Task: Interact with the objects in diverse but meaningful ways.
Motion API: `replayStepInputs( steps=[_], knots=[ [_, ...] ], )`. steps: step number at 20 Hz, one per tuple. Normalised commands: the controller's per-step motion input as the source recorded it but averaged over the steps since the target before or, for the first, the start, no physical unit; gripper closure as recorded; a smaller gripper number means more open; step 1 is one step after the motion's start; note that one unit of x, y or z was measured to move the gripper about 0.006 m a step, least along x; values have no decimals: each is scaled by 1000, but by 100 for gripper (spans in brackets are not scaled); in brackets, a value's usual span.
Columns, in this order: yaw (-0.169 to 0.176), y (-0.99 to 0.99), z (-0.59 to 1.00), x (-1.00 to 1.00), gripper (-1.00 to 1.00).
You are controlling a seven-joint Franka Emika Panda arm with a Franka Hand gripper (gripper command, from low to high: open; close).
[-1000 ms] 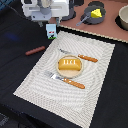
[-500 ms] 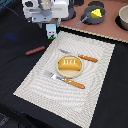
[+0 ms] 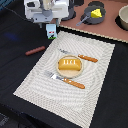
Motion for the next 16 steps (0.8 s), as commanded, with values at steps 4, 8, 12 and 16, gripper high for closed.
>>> replayStepInputs(
  steps=[4, 8, 12, 16],
  knots=[
    [-36, 29, -155, 350, -100],
    [-31, 34, -184, 292, -100],
    [0, 149, -234, 124, 100],
    [0, 226, -236, 47, 100]
  ],
)
